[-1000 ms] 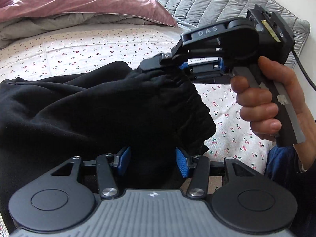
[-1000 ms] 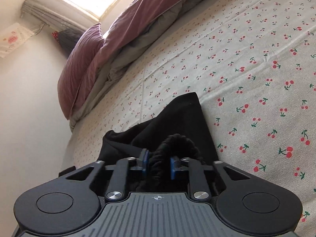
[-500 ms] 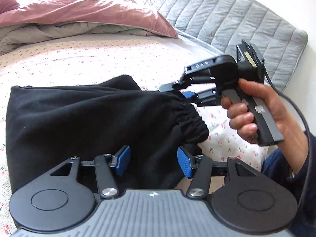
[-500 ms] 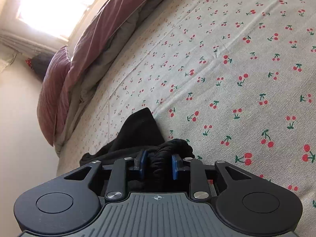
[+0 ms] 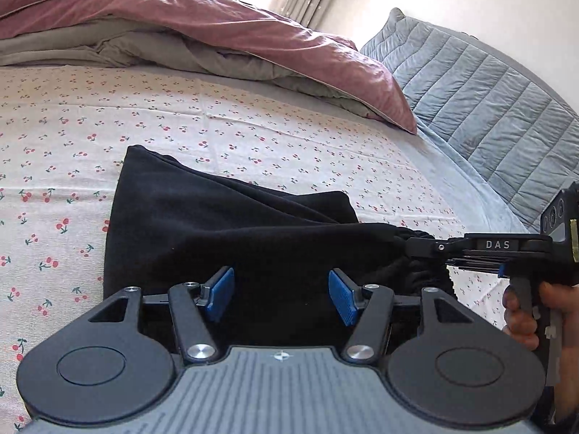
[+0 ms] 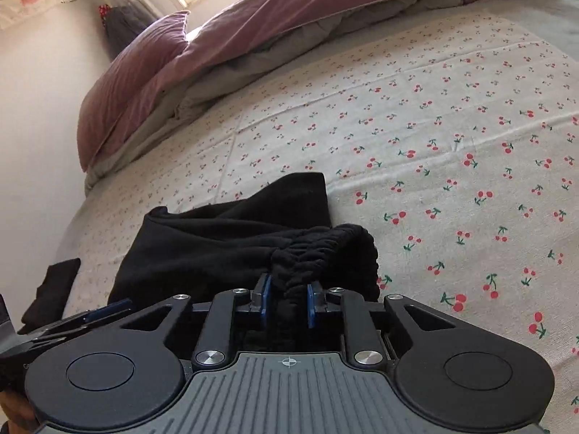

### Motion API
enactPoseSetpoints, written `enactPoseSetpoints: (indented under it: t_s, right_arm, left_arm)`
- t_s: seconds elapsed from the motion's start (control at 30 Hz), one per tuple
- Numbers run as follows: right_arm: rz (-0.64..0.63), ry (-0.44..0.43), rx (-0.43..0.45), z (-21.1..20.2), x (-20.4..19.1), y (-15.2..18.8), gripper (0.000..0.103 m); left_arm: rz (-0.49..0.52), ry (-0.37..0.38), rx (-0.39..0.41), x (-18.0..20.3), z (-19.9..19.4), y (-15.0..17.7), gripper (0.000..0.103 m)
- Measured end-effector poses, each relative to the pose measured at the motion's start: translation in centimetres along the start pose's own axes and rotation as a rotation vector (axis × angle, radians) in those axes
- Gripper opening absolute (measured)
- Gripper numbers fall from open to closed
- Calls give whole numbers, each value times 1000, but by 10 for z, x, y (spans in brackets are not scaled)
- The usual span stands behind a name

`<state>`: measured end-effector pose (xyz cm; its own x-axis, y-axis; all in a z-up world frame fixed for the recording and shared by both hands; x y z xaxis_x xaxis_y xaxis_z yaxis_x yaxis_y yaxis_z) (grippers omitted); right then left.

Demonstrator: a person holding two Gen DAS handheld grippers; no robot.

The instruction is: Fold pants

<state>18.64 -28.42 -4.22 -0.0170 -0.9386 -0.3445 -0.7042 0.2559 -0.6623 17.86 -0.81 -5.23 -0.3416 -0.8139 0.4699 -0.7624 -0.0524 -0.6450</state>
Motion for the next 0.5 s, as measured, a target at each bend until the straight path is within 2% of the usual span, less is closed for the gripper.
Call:
enactPoseSetpoints:
  t_s: [0.03,0.1,0.13,0.17,0.2,0.23,0.3,0.33,0.37,0.43,0.5]
  right_arm:
    - [-3,7,23,-3,1,-4,16]
    - [36,14,-15,2,8,-3,19]
    - [42,14,-56,9,12,1,27]
    - [29,17,-83,13,13,4,29]
    - [6,34,-96,13,13,6,38]
    - [1,48,-84,9,13,5,48]
    - [-16,20,-17,-10,9,-3,48]
    - [-21,11,14,-18,7,-7,53]
    - [-26,9,33,-22,6,-10,59]
    - [-38,27,25,-21,7,-10,89]
    - [-47,70,-13,-10,11,-6,90]
  left_arm:
    - [-23,-7,10,-5,-3,-2,61]
    - [-68,-32,15,-16,-6,-6,63]
    - [-87,-41,23,-20,-8,-8,63]
    - [-110,-44,41,-25,-13,-12,63]
    - [-142,-41,72,-30,-21,-18,63]
    - [-172,-41,99,-34,-28,-22,64]
    - [-239,-62,148,-47,-38,-30,76]
    - [-271,-89,156,-54,-39,-32,78]
    - [-293,-117,141,-59,-36,-31,80]
    - [-321,-128,98,-65,-26,-30,81]
    - [-343,-132,54,-69,-16,-24,88]
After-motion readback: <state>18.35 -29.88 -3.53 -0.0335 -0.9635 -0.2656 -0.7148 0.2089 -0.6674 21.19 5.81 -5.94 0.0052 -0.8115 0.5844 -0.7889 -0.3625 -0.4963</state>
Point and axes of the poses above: each gripper's, at about its wrist camera, not at the fingertips, and z roughly the way its jaws point, x to its right, y to its underside, the point moved 6 cm from there along z, roughly the way its jaws point, and after that the axes turned 7 degrees about -z, right-handed, at the moved point
